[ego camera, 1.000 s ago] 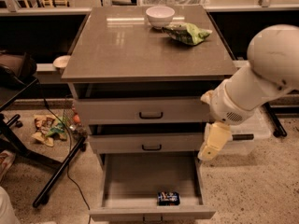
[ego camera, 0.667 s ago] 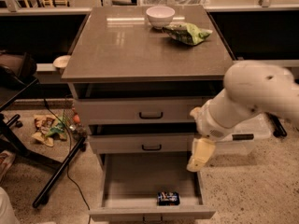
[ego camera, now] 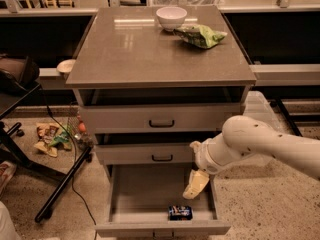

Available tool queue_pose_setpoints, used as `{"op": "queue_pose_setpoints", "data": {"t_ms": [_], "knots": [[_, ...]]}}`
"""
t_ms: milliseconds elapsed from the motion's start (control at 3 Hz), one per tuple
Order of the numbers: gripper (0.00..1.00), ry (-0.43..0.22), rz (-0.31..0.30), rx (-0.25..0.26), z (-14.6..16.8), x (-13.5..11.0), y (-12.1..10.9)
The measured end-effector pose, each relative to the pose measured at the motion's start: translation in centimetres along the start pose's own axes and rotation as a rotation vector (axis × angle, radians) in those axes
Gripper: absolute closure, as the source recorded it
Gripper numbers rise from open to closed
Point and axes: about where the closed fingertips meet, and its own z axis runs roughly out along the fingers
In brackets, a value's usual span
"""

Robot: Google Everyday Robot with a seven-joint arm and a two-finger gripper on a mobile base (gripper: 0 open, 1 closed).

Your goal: Pick pepsi can from bottom drawer and place on counter

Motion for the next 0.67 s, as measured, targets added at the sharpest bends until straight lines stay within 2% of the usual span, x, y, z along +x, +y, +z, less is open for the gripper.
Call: {"op": "queue_pose_setpoints", "data": {"t_ms": [333, 667], "knots": [[0.00, 0.000, 0.000, 0.000, 0.0, 0.0, 0.0], [0.00, 0.018, -0.013, -0.023, 3.1, 1.1, -0.8]]}}
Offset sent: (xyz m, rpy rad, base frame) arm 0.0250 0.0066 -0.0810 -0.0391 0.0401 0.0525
